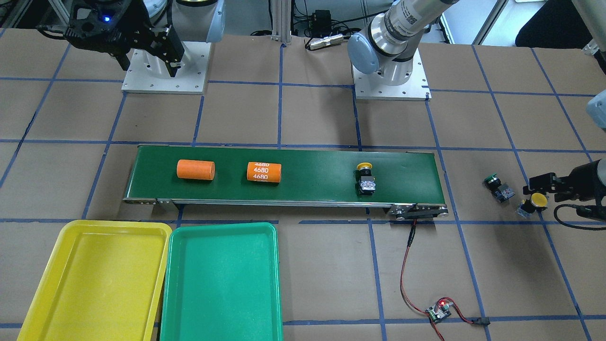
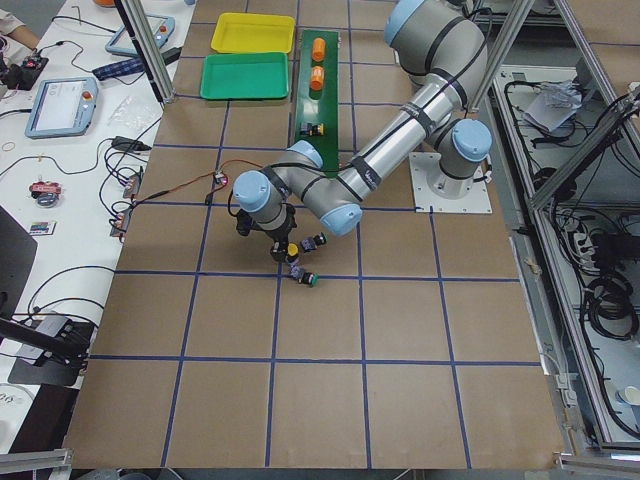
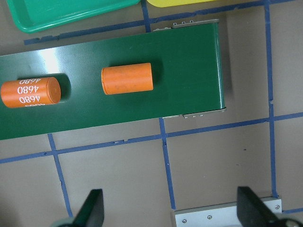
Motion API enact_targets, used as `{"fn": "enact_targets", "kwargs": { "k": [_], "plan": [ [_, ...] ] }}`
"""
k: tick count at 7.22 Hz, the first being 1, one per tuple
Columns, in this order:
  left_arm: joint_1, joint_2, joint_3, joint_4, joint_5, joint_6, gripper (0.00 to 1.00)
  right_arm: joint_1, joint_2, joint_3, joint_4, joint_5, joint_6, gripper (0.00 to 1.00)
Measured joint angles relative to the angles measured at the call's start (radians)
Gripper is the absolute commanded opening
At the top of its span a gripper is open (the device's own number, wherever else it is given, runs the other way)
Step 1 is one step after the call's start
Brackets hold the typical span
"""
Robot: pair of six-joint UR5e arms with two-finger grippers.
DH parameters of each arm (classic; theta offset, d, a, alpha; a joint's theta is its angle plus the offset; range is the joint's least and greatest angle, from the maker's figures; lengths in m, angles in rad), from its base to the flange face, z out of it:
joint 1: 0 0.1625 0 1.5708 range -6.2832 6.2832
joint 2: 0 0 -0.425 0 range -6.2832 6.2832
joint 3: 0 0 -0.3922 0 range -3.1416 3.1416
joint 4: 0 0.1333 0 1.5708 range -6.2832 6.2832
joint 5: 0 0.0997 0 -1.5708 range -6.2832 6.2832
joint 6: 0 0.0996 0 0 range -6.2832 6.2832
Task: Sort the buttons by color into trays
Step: 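Grasp the second yellow-capped button with the left gripper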
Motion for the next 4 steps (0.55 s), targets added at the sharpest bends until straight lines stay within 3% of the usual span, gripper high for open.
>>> {"fn": "enact_targets", "kwargs": {
  "k": [1,2,3,4],
  "plan": [
    [0.001,0.001,-0.042,0.078,0.002,0.01,0.82,0.0,0.0,0.002,0.0,0.0,0.0,1.0],
    [0.002,0.008,-0.088,0.14,0.003,0.019,0.33,0.0,0.0,0.002,0.0,-0.001,0.0,1.0],
    [0.002,0.011,-0.119,0.179,0.003,0.024,0.04,0.0,0.0,0.003,0.0,-0.001,0.0,1.0],
    [0.002,0.01,-0.134,0.201,0.005,0.025,0.0,0.0,0.0,0.004,0.0,-0.002,0.0,1.0]
  ]
}}
